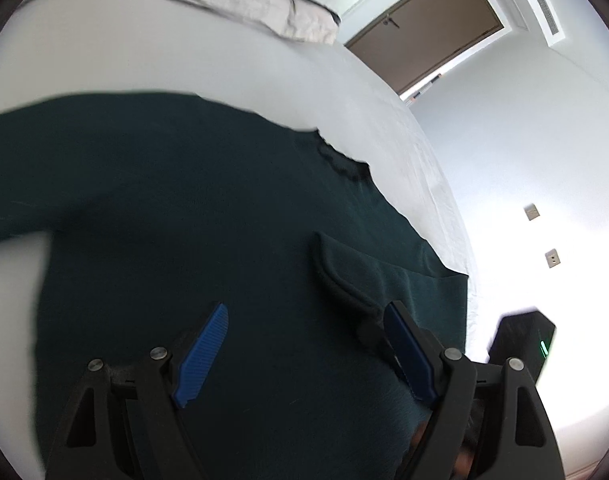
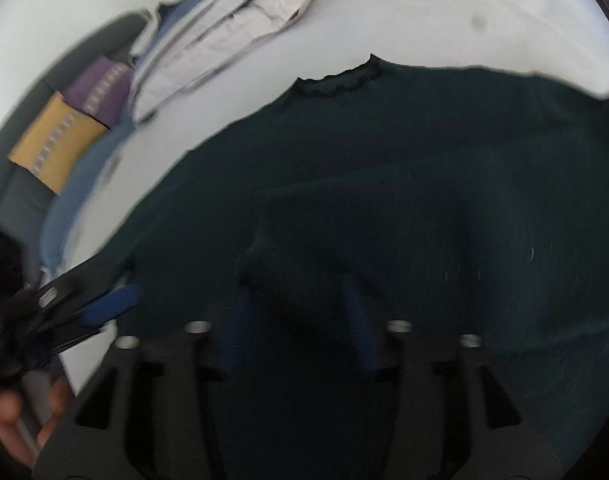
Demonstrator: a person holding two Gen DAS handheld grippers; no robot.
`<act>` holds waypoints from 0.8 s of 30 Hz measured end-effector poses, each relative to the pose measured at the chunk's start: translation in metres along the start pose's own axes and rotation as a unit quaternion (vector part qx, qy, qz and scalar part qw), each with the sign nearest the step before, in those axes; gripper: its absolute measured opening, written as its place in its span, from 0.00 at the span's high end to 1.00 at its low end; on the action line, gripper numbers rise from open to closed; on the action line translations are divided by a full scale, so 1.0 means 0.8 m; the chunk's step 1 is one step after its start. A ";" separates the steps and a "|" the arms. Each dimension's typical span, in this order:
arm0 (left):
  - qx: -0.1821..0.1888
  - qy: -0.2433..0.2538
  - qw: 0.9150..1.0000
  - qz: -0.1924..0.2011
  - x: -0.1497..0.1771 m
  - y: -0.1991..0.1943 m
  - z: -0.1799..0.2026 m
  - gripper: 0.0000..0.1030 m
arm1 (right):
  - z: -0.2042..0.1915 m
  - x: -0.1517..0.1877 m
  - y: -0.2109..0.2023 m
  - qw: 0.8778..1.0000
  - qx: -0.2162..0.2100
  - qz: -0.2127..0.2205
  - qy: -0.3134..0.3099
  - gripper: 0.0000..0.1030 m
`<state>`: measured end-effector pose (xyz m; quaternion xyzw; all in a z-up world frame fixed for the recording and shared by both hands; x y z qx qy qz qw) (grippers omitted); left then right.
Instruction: Fold small clothes
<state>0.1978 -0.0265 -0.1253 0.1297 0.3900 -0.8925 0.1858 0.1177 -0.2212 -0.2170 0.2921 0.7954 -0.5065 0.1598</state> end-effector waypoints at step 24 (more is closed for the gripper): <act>-0.108 0.147 0.981 0.065 -0.054 0.050 0.073 0.91 | 0.289 -0.025 -0.205 0.972 0.057 0.134 0.184 0.43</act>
Point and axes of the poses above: each gripper's, at about its wrist camera, not at the fingertips, and y roughly the way its jaws point, z to its right, x to its underside, the point moved 1 cm from there along y, roughly the way its jaws point, and after that the axes turned 2 degrees about x, right-handed, at the moved point
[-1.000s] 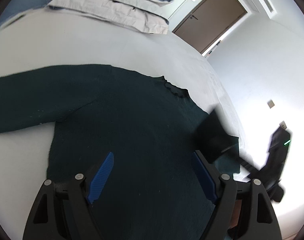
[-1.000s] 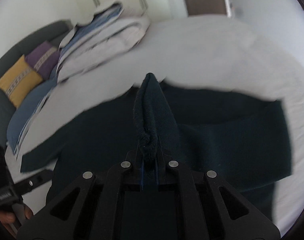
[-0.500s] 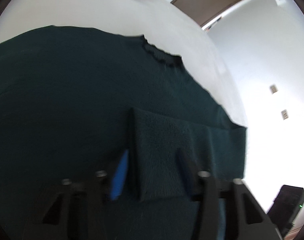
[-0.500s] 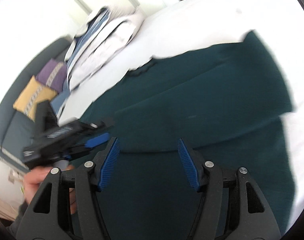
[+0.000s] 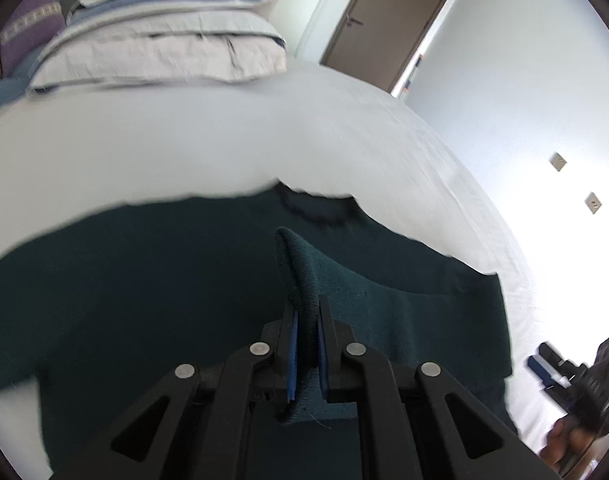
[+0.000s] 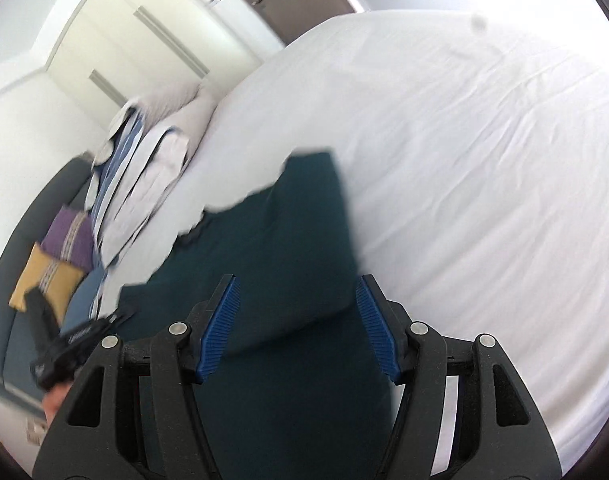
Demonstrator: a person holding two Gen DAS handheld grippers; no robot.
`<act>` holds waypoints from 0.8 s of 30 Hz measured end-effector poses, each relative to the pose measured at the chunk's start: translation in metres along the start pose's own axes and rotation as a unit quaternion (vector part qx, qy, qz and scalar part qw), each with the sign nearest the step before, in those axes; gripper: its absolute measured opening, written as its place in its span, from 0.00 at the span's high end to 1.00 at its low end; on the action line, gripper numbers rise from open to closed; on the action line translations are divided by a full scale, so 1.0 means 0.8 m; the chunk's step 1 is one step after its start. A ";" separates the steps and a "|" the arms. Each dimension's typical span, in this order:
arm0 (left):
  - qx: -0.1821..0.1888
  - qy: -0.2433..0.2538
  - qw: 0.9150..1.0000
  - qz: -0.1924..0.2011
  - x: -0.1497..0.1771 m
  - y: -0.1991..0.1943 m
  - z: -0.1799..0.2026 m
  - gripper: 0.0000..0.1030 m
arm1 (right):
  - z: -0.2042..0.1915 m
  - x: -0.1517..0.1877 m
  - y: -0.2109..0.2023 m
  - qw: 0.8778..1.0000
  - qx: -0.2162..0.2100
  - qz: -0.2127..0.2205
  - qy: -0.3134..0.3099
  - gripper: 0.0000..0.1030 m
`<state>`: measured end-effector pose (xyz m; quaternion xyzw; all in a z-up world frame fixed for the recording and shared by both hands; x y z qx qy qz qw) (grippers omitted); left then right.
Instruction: Fold small clothes
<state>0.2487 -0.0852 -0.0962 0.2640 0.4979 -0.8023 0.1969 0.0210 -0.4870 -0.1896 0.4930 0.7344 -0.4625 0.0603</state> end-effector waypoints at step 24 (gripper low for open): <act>-0.048 -0.050 0.997 0.022 0.037 0.035 -0.068 0.91 | 0.004 -0.106 0.170 0.985 0.126 -0.073 -0.096 0.95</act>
Point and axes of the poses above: each gripper's, at about its wrist camera, not at the fingertips, and y roughly the way its jaws point, z to its right, x to its underside, the point moved 1 cm from there along y, roughly the way its jaws point, and after that the axes turned 2 degrees about x, right-handed, at the moved point
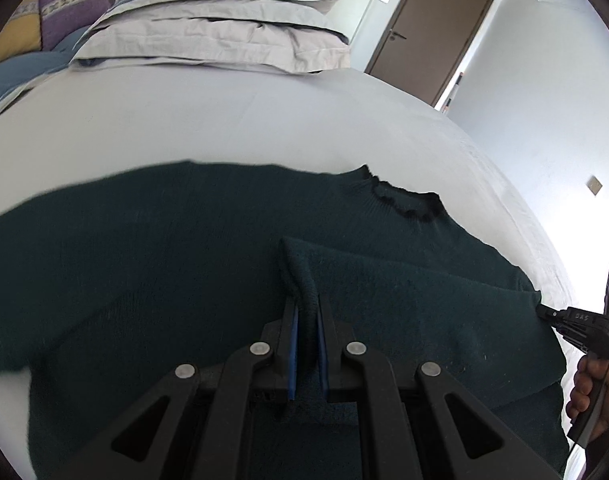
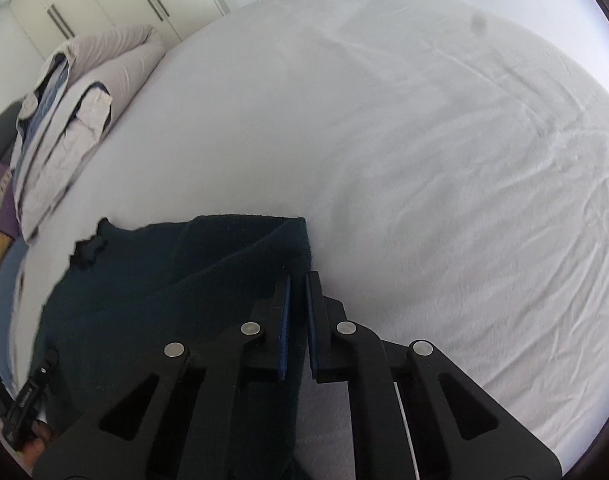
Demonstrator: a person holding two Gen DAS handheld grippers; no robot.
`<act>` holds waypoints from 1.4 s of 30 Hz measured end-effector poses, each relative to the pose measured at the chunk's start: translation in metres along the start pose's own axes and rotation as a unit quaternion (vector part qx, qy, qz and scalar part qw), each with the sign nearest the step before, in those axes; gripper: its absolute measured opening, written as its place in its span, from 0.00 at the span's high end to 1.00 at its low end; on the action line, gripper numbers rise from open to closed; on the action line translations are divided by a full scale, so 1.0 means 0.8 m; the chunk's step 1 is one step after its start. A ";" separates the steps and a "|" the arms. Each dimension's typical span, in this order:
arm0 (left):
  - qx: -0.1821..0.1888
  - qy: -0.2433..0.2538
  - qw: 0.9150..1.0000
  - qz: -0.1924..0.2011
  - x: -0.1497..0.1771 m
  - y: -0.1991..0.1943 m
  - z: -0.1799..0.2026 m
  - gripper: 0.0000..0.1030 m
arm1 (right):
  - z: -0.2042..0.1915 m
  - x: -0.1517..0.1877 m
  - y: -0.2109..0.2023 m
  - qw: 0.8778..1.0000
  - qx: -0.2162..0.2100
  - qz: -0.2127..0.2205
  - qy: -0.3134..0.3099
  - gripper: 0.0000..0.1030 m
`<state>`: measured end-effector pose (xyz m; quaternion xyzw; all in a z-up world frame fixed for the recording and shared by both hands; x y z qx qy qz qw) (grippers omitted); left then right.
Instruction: Fold small clothes
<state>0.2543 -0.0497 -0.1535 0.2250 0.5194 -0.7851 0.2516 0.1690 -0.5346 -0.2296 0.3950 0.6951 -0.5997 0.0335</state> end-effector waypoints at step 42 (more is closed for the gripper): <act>0.070 -0.192 0.975 0.082 0.011 -0.215 -0.197 0.30 | -0.074 0.154 -0.189 0.994 -0.063 0.094 0.010 0.56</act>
Point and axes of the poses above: each gripper's, at about its wrist camera, not at the fingertips, and y roughly the way its jaws point, z to its right, x to its underside, the point moved 1 cm from there along y, roughly the way its jaws point, and after that the axes turned 2 degrees about x, right-handed, at the moved point
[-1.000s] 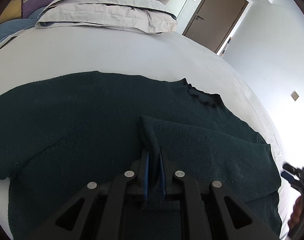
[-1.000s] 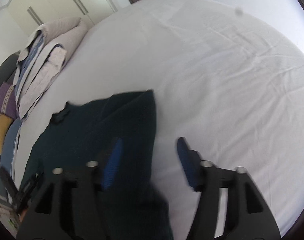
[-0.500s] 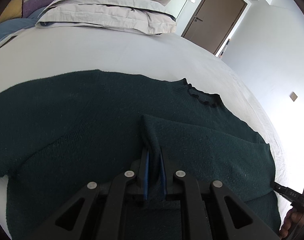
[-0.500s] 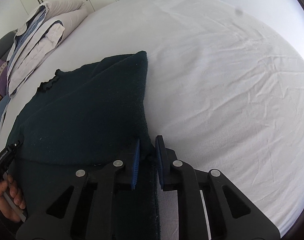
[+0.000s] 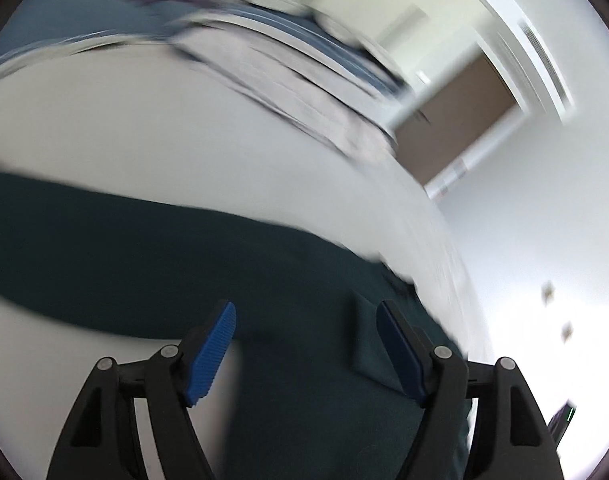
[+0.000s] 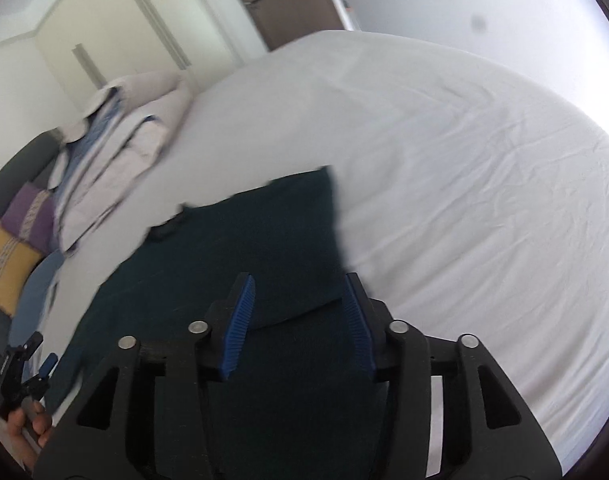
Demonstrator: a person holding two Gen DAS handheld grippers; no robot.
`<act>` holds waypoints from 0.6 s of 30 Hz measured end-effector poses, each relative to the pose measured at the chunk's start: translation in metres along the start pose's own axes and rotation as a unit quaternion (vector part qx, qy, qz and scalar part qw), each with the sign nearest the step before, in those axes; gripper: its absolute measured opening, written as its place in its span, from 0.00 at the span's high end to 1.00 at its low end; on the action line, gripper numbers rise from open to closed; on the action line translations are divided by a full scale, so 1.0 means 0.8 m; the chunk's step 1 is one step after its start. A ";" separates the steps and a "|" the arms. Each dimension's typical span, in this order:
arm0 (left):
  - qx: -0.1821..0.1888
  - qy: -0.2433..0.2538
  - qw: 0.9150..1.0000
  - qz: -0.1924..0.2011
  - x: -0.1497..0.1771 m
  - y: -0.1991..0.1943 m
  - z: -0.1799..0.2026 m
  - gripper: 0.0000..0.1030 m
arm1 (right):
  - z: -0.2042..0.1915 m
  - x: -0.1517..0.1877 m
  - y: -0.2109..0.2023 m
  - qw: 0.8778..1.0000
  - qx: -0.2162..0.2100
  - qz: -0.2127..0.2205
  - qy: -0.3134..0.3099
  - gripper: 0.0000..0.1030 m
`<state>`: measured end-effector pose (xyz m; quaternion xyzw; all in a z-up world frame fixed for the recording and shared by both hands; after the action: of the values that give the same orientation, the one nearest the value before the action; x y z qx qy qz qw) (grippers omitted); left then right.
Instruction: Fold small clothes
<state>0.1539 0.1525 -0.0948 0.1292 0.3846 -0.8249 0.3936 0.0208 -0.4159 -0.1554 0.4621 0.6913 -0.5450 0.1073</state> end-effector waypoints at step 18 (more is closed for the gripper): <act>-0.045 -0.350 0.924 0.150 -0.022 -0.118 -0.298 0.52 | -0.201 0.126 -0.027 0.986 -0.133 -0.063 -0.082 0.56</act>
<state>0.0733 0.3745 -0.1954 -0.1288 0.2350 -0.7309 0.6276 0.0060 -0.2256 -0.1458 0.3532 0.7742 -0.4898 0.1899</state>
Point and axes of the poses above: each gripper's, at about its wrist camera, not at the fingertips, and y roughly the way its jaws point, z to its right, x to its underside, the point moved 1 cm from there along y, roughly the way its jaws point, and after that the axes turned 2 degrees about x, right-handed, at the moved point
